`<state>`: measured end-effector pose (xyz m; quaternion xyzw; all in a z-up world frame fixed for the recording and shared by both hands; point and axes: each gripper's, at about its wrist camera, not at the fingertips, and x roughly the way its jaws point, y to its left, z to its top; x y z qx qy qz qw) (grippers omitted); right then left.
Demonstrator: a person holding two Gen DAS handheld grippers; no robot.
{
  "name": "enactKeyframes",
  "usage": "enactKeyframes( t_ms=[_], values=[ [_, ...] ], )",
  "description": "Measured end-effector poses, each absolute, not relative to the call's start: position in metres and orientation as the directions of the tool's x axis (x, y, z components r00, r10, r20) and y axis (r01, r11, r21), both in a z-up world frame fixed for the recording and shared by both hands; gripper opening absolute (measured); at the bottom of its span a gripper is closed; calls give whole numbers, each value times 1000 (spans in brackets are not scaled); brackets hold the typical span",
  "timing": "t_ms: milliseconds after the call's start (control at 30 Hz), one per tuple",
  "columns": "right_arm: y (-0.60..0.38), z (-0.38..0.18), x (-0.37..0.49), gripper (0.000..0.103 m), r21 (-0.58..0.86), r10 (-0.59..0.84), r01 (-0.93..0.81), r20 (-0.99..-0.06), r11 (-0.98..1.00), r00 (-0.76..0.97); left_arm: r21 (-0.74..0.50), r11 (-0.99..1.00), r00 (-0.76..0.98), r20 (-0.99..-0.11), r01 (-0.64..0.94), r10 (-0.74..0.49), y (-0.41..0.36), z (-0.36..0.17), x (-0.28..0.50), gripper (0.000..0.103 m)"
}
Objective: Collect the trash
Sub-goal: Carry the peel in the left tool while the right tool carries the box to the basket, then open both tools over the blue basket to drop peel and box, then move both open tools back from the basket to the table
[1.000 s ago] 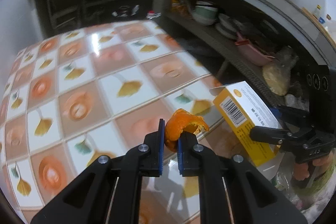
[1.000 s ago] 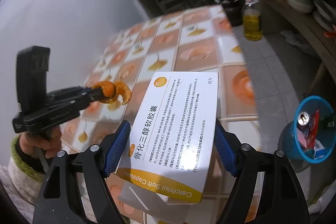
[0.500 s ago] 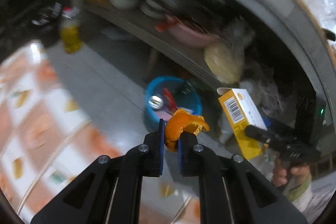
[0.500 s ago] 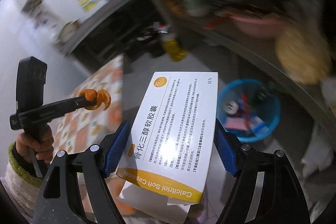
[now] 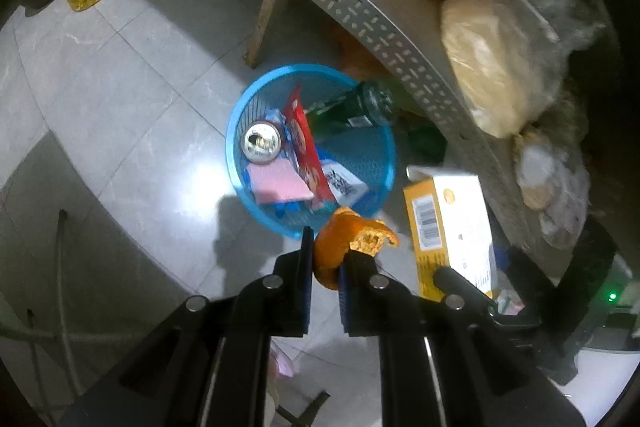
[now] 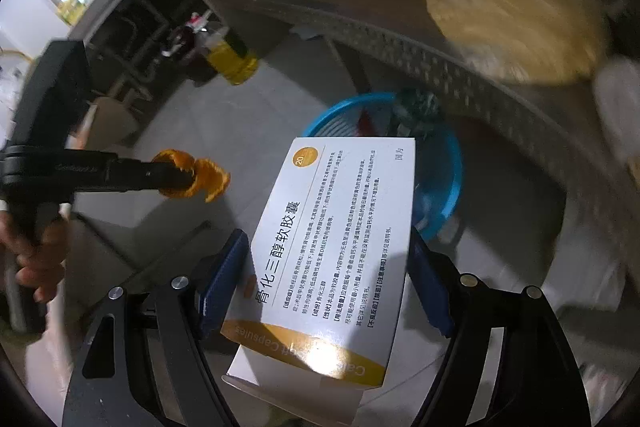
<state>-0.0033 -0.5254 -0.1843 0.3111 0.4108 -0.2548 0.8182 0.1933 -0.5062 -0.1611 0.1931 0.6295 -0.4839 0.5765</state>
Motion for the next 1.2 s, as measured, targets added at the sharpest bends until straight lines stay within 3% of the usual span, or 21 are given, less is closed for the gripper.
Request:
enactKeyframes(
  t_ms=[33,100,133,167,267,600,833,1067,1200],
  values=[
    [-533,-188,4,76,285,-174,678,-833,677,524,-383,460,-252,-913,801,-322,-516,-164,196,14],
    [-545,-195,14,78,241,-212,693,-840,679,500,-395,470,-252,-906,789,-340,-527,-167,201,34],
    [-550,-200,17,81,214,-236,710,-846,671,478,-402,478,-250,-903,781,-350,-529,-168,203,52],
    [-554,-206,18,82,200,-246,722,-852,662,461,-411,488,-241,-896,770,-374,-529,-165,204,61],
    [-555,-211,6,82,231,-239,742,-851,630,468,-431,477,-241,-881,766,-408,-526,-158,204,69],
    [-522,-188,-49,82,288,-262,760,-818,583,511,-437,442,-199,-849,783,-489,-473,-106,198,71],
    [-466,-148,-74,83,301,-265,714,-782,632,564,-422,362,-120,-772,831,-624,-384,-32,164,72],
    [-392,-81,-69,93,282,-265,559,-659,780,703,-379,430,97,-648,820,-756,-244,25,125,89],
    [-345,-59,-57,95,241,-251,478,-610,845,751,-319,605,336,-603,729,-723,-166,40,104,98]
  ],
)
